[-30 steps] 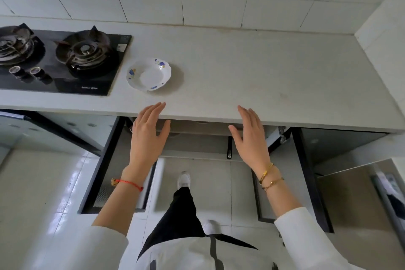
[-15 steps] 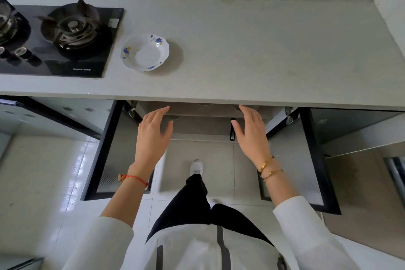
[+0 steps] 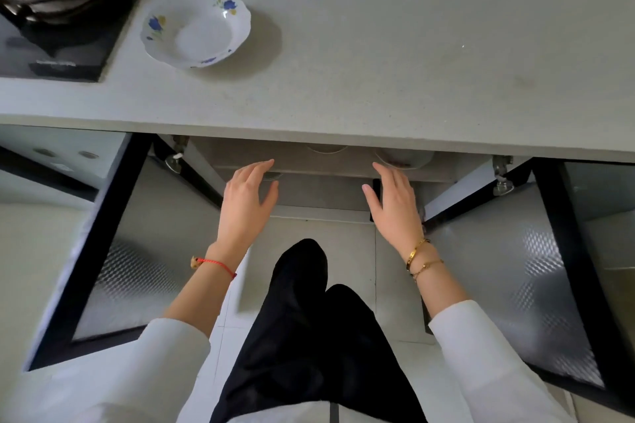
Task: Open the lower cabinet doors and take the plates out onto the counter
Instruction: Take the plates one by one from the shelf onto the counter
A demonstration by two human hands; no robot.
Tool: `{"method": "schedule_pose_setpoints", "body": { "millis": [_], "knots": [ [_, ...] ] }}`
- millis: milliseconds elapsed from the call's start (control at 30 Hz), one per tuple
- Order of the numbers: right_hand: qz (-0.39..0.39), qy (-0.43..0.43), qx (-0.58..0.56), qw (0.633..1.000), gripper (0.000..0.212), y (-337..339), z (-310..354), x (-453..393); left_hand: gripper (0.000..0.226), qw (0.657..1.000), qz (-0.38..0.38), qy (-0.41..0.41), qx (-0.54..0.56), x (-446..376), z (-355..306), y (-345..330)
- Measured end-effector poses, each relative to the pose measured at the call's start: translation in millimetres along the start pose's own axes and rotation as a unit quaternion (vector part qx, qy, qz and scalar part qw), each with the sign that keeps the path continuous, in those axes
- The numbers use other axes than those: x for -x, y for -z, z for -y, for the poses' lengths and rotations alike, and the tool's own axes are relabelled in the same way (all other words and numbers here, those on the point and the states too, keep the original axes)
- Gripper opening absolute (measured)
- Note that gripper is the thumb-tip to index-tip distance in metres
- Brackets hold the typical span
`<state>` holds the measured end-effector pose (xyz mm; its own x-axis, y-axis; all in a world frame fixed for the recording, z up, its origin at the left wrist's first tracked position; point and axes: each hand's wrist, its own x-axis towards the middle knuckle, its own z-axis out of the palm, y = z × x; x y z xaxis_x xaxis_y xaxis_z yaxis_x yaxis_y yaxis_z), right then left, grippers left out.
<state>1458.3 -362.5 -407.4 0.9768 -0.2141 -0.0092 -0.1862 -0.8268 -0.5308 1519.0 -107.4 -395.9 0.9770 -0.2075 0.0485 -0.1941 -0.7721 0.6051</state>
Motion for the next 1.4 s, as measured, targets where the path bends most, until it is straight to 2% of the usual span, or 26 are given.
{"method": "schedule_pose_setpoints", "body": {
  "millis": [200, 400, 600, 833, 1000, 1400],
  "knots": [
    [-0.008, 0.008, 0.004, 1.000, 0.047, -81, -58, -41, 0.043, 1.000, -0.014, -0.007, -0.016, -37, 58, -83],
    [-0.061, 0.030, 0.005, 0.998, 0.047, -150, -111, -76, 0.040, 0.998, -0.057, -0.024, -0.013, -75, 112, -154],
    [-0.112, 0.042, 0.001, 0.993, 0.048, -198, -148, -103, 0.043, 0.991, -0.103, -0.081, -0.007, -98, 150, -202],
    [-0.143, 0.069, -0.001, 0.987, 0.049, -213, -159, -129, 0.042, 0.985, -0.141, -0.103, -0.011, -120, 163, -226],
    [-0.129, 0.059, 0.005, 0.990, 0.052, -212, -151, -164, 0.043, 0.984, -0.145, -0.107, 0.002, -155, 152, -227],
    [-0.084, -0.002, 0.038, 0.996, 0.050, -226, -148, -251, 0.048, 0.998, -0.058, -0.006, -0.004, -254, 151, -257]
  ]
}}
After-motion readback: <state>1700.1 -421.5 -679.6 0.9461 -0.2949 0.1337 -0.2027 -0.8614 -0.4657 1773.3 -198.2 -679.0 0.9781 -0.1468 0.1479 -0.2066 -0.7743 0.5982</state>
